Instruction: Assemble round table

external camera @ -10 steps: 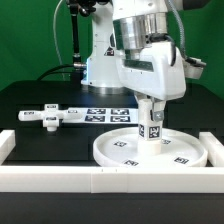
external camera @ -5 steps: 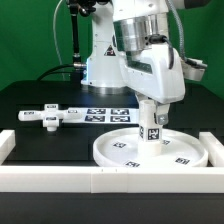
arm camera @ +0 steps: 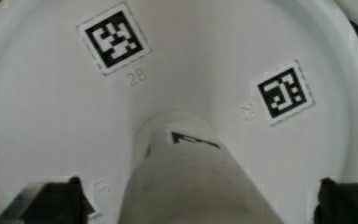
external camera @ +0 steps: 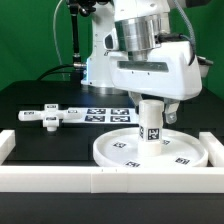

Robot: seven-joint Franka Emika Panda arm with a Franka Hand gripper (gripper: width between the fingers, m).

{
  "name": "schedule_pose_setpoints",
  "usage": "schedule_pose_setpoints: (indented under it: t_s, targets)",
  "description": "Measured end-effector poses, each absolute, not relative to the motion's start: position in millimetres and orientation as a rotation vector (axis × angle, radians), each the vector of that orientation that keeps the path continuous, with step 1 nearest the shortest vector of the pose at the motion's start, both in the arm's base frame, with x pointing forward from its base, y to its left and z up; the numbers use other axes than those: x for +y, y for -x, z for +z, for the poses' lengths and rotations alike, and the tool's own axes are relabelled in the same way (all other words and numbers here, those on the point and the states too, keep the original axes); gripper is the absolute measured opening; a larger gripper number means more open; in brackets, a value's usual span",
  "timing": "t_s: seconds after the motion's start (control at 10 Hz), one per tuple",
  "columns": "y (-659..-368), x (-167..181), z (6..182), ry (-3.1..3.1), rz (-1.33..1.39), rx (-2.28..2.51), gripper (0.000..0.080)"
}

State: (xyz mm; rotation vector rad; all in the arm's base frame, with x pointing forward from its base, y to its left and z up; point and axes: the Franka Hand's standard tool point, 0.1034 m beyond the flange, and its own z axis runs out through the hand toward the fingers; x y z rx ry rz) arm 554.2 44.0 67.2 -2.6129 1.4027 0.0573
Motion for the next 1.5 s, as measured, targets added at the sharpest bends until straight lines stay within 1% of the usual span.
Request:
schedule_pose_setpoints:
  t_s: [0.1,0.2,0.5,0.8,0.9,1.1,1.5]
  targets:
    - [-554.1,43.9,66.9,2.647,0.051,1.337,0.0649]
    - [-553.3,43.9,66.0,2.779,0.041,1.087,0.0649]
    - [-558.8,46.2,70.0,2.953,0.004,0.610,0.0649]
    - [-558.6,44.9,69.5,2.997,-0.014,0.341,0.0649]
    - [-558.6,45.4,69.5,3.015,-0.022,0.208,0.0649]
    - [-558.1,47.9,68.9,3.047,-0.037,-0.209,0.0649]
    - [-558.1,45.5,68.8,2.994,-0.053,-0.623,0.0649]
